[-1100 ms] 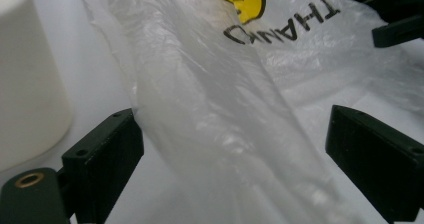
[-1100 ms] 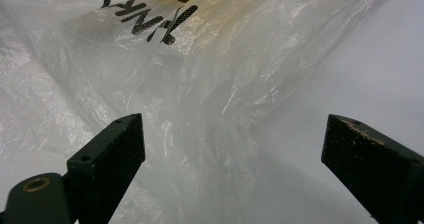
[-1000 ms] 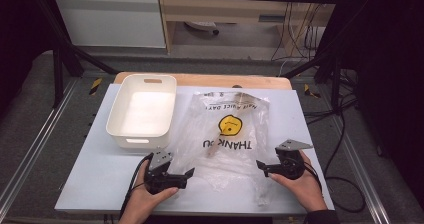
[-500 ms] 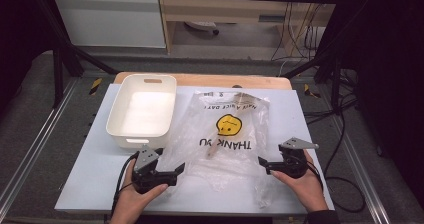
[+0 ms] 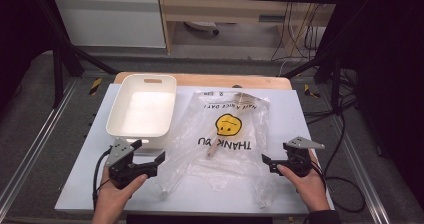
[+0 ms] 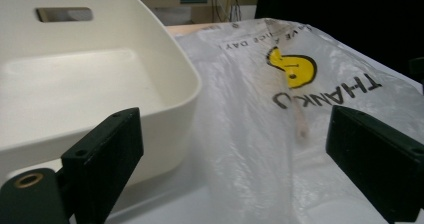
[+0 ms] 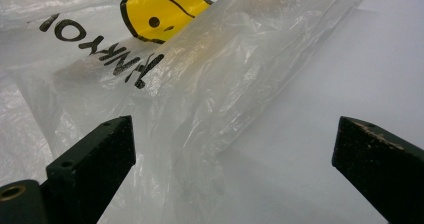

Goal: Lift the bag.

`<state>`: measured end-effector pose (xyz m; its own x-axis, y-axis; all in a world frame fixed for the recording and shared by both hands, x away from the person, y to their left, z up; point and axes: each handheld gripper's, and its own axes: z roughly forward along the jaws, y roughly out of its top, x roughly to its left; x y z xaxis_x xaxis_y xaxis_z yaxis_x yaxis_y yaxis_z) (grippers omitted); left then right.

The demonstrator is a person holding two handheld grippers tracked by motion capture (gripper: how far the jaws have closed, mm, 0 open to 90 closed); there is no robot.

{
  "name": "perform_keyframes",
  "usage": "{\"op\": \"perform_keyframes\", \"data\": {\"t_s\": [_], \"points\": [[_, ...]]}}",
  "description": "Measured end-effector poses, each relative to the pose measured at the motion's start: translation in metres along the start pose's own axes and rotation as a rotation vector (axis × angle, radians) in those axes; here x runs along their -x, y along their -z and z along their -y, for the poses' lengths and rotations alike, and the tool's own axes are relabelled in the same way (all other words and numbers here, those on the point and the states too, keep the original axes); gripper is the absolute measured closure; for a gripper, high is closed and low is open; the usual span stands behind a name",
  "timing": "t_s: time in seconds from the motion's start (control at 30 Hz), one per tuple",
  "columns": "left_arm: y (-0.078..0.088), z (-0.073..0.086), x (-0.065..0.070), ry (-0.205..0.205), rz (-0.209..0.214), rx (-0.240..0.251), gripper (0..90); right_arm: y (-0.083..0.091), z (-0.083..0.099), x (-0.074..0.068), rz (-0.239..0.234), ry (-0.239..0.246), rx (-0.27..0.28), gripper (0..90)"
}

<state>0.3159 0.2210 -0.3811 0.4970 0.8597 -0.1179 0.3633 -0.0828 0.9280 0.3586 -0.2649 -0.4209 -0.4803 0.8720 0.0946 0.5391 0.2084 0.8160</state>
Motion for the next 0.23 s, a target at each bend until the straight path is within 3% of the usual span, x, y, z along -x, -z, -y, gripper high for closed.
{"op": "perform_keyframes", "data": {"t_s": [0.23], "points": [[0.025,0.002,-0.037,0.045,-0.074,0.033,7.3,0.01,0.0,0.01,0.02,-0.024,0.076,4.0]]}}
